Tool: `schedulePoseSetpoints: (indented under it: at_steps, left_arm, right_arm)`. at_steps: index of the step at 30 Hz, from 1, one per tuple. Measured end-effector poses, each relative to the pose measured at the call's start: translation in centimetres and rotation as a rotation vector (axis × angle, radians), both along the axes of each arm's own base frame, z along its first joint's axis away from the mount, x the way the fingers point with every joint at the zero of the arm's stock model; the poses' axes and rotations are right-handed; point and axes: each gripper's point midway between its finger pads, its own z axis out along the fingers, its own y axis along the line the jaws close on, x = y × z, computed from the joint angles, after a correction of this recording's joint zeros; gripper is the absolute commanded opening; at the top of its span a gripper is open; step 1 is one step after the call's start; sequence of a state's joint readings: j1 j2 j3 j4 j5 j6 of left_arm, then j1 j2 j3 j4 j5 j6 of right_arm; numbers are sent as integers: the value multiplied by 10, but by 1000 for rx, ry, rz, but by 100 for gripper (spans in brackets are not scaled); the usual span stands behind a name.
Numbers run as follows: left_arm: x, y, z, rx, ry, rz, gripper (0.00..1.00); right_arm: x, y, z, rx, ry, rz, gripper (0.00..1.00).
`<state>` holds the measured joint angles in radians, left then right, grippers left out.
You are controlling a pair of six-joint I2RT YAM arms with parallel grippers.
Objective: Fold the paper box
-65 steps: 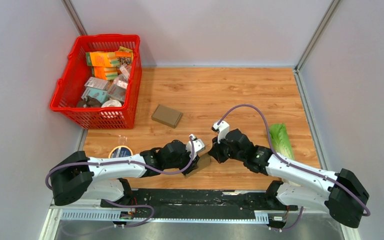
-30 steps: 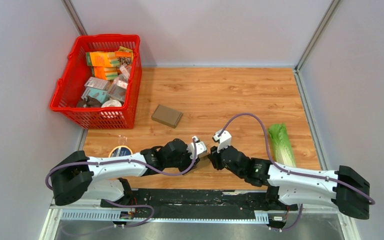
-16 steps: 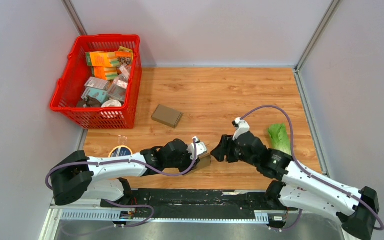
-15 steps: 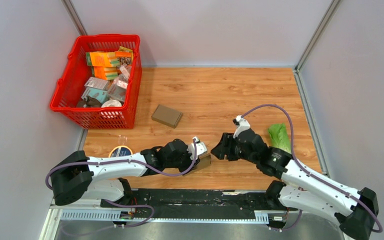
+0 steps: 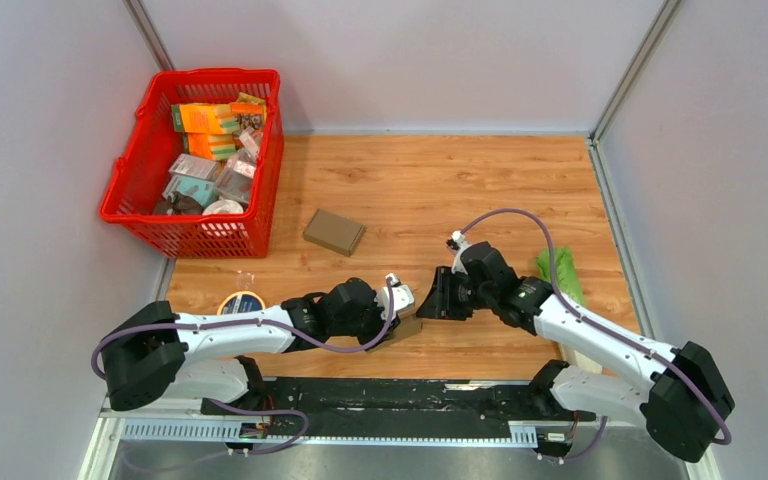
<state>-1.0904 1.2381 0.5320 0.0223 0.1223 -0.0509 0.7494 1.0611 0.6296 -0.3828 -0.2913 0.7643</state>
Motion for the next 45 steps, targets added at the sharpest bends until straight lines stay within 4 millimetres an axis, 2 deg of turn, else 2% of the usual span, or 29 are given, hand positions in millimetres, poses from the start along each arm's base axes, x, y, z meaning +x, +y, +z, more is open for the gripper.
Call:
schedulePoseSetpoints:
  at_steps: [8,17,25,45]
  left_arm:
    - [0,0,0,0,0,0,22]
    - [0,0,0,-1,2,2,22]
    - [0,0,0,-2,4,3,22]
    - [-1,-1,0,-4,6,-2,22]
  right_arm:
    - [5,9,2,15,2,18,31]
    - [8,9,0,-6,-10,30,28]
    - [17,3,-1,-70,-56,28,23]
    - [17,-1,-9,-121,-105,54,17]
